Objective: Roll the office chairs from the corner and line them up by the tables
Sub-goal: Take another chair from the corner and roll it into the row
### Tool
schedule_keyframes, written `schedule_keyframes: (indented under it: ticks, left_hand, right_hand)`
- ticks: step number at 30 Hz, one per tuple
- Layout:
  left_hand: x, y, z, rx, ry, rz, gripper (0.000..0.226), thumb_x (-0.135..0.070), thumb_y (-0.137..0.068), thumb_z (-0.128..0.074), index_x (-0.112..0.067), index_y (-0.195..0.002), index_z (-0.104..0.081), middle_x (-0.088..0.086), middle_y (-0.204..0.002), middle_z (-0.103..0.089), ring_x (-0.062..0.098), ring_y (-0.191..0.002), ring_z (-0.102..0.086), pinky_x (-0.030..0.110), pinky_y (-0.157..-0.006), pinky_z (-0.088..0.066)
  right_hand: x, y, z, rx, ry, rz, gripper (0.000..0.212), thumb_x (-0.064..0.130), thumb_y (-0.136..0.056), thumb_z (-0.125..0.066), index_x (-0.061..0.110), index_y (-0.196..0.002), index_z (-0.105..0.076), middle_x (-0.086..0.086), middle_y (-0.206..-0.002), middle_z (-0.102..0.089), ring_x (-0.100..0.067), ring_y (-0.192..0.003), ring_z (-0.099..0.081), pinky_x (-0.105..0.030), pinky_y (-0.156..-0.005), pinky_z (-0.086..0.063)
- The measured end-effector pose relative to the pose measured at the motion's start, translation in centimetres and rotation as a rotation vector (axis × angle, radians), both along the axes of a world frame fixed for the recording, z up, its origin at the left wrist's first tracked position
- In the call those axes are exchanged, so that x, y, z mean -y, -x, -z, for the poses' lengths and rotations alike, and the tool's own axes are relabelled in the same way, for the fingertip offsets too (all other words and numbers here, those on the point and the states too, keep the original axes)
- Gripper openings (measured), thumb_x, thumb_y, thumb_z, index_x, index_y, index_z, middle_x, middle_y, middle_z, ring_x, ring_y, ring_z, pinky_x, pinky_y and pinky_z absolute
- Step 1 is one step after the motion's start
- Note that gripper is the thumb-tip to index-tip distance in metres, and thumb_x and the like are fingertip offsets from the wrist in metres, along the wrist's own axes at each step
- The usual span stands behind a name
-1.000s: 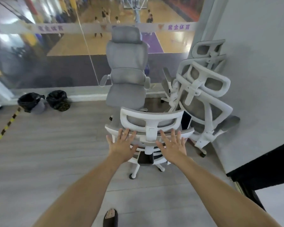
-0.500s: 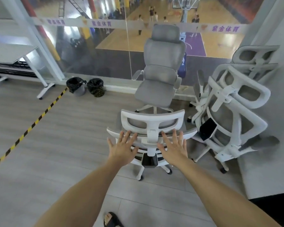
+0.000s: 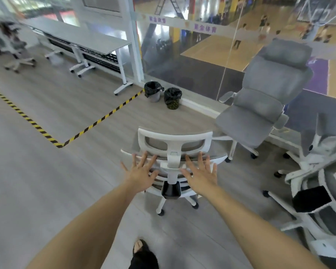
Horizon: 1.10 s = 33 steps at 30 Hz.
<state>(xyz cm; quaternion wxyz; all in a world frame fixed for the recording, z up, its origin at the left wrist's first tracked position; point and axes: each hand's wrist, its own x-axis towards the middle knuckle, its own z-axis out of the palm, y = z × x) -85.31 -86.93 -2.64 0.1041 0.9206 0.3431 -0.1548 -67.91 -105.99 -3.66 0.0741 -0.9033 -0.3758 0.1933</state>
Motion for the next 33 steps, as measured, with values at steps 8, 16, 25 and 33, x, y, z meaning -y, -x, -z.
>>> schedule_keyframes:
  ticks: [8, 16, 25, 33]
  left_hand:
    - [-11.5, 5.6, -0.1, 0.030, 0.047, -0.190, 0.068, -0.074, -0.099, -0.015, -0.057, -0.154, 0.020, -0.012, -0.169, 0.026, 0.041, -0.155, 0.022, 0.081, -0.111, 0.008]
    - [-25.6, 8.7, 0.7, 0.082, 0.063, -0.307, 0.071, -0.076, -0.097, -0.014, -0.055, -0.155, 0.021, -0.011, -0.168, 0.031, 0.043, -0.152, 0.029, 0.079, -0.113, 0.010]
    - [-44.0, 10.6, 0.3, 0.070, 0.059, -0.398, 0.073, -0.078, -0.097, -0.013, -0.052, -0.158, 0.017, -0.010, -0.168, 0.031, 0.042, -0.152, 0.029, 0.079, -0.110, 0.015]
    - [-62.2, 10.3, 0.7, 0.042, 0.028, -0.520, 0.074, -0.082, -0.094, -0.009, -0.053, -0.157, 0.017, -0.010, -0.168, 0.029, 0.041, -0.155, 0.024, 0.079, -0.114, 0.012]
  right_hand:
    - [-15.2, 0.7, -0.2, 0.104, 0.047, -0.229, 0.066, 0.081, -0.095, -0.005, 0.060, -0.156, 0.007, 0.000, -0.172, 0.019, -0.028, -0.157, 0.021, -0.064, -0.122, 0.013]
    - [-32.6, 1.8, -0.6, 0.133, 0.069, -0.372, 0.065, 0.077, -0.097, -0.007, 0.059, -0.157, 0.009, -0.001, -0.171, 0.023, -0.026, -0.157, 0.021, -0.064, -0.124, 0.004]
    - [-53.5, 1.7, -0.2, 0.106, 0.082, -0.511, 0.065, 0.079, -0.097, -0.008, 0.059, -0.155, 0.014, 0.002, -0.168, 0.030, -0.023, -0.154, 0.030, -0.060, -0.122, 0.017]
    - [-74.1, 0.8, 0.5, 0.086, 0.030, -0.601, 0.060, 0.074, -0.101, -0.012, 0.064, -0.151, 0.019, 0.006, -0.166, 0.034, -0.021, -0.152, 0.034, -0.058, -0.122, 0.018]
